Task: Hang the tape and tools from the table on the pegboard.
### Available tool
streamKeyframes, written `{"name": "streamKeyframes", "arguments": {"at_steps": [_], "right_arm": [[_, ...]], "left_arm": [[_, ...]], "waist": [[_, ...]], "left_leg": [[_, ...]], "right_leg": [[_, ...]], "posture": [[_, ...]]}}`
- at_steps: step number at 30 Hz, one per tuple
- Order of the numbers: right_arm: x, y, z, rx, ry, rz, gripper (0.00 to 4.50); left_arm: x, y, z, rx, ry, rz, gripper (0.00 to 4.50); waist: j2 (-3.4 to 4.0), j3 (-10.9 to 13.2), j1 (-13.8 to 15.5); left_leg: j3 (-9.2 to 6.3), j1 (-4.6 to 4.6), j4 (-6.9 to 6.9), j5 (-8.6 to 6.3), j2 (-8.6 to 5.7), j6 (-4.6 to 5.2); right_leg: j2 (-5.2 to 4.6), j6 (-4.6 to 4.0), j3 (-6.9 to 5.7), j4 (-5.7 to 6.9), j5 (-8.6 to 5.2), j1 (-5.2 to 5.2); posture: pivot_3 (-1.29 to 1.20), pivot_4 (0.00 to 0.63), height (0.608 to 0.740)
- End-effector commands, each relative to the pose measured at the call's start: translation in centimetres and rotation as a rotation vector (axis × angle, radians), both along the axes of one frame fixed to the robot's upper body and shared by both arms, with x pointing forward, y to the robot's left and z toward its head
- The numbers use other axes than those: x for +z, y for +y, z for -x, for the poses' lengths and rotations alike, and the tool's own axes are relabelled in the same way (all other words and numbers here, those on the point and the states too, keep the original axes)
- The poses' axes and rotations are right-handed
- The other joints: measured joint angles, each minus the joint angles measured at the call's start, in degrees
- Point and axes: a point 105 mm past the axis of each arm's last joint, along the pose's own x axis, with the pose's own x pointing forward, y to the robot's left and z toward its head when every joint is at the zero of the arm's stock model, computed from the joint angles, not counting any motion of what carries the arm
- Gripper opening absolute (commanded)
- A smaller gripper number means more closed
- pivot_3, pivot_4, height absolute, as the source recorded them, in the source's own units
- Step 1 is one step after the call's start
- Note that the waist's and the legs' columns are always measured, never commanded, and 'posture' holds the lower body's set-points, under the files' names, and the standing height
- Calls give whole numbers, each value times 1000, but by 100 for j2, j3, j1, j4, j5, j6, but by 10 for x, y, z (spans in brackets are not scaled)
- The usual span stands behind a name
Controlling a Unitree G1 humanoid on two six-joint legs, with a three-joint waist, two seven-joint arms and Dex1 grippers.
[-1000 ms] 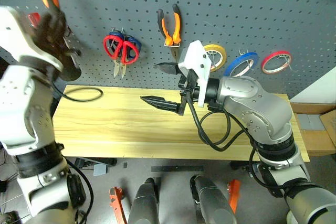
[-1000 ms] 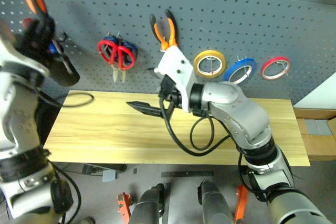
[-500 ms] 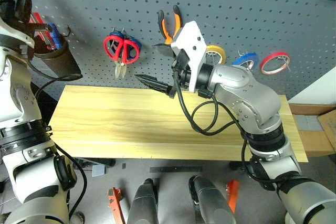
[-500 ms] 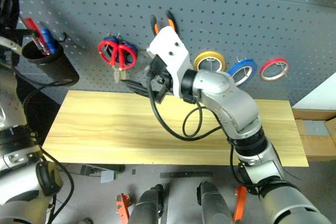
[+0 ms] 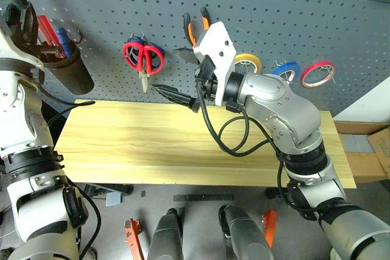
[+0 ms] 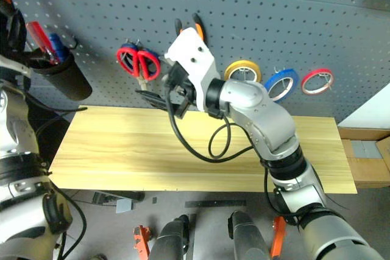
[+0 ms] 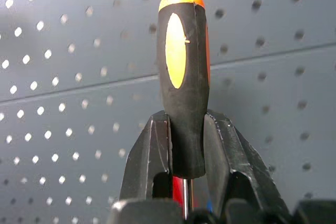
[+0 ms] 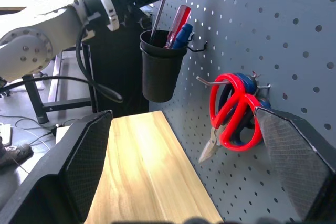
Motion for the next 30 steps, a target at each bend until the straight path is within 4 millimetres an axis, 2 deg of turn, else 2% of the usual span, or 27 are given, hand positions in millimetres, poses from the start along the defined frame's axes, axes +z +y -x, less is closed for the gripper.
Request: {"name": "streamKeyframes", "arguments": {"at_steps": [1, 6, 10, 13, 16, 19, 21, 23, 25, 27, 30], "right_arm": [[11, 2, 11, 30, -55, -17, 4500], [10, 2, 10, 28, -55, -12, 4500], [11, 0, 9, 25, -61, -8, 4500], [13, -5, 9, 26, -65, -10, 4500], [17, -19, 12, 41, -44, -33, 4500], [15, -30, 16, 53, -17, -40, 4500], [4, -47, 19, 46, 23, -22, 4500], [-15, -60, 21, 26, 74, 26, 4500], [-27, -68, 22, 4, 99, 57, 4500], [-48, -79, 24, -32, 137, 93, 4500], [-75, -92, 23, -96, 181, 123, 4500]], "left_arm": [[8, -7, 7, -1, -54, -32, 1243], [5, -16, 5, -23, -59, -32, 2913], [11, -24, 6, -51, -86, -31, 4264], [25, -37, 13, -72, -137, -55, 4264], [44, -66, 27, -158, -188, -111, 4264], [45, -87, 33, -236, -175, -135, 4264], [25, -125, 37, -425, -49, -198, 4264], [-5, -151, 40, -589, 113, -190, 4264], [-22, -159, 44, -644, 196, -171, 4264], [-53, -167, 50, -704, 321, -153, 4264], [-94, -169, 55, -723, 478, -93, 4264]], "waist": [[0, -5, -1], [-11, -22, -1], [-12, -47, -2], [-17, -104, -5], [-32, -161, -5], [-34, -270, 3], [-22, -361, -1], [2, -457, 3], [17, -482, 1], [24, -495, -6], [57, -547, -16]], "left_leg": [[1, 0, 1, 0, -1, 0], [0, 0, 5, -1, 0, 1], [1, 0, 8, -1, 0, 1], [0, 0, 8, 0, 0, 0], [1, 0, 8, 1, -1, -3], [0, -1, 9, 1, -1, -3], [2, 0, 9, 0, -2, 0], [-1, 8, 8, -7, 1, 11], [-1, 25, 10, -11, 0, 20], [1, 33, 29, -10, -6, 22], [8, 80, 38, -11, 6, 22]], "right_leg": [[0, 0, 0, 1, 0, 0], [-1, 0, -1, 4, 0, 0], [-1, -1, -1, 8, 1, 0], [-1, -1, -2, 9, 1, 0], [-1, -1, -2, 8, 1, 0], [-2, -1, -2, 8, 1, 2], [-2, -1, -1, 4, 1, 6], [-3, 0, -1, -6, 0, 25], [-9, 2, 4, -8, -1, 46], [12, -1, 8, 5, 2, 52], [32, -5, 22, 25, 3, 83]], "posture": [[-65, 183, 740], [-67, 176, 740], [-67, 172, 740], [-65, 149, 740], [-52, 137, 740], [-39, 123, 740], [-30, 115, 740], [-24, 110, 740], [-20, 105, 740], [-15, 97, 740], [-14, 89, 740]]}}
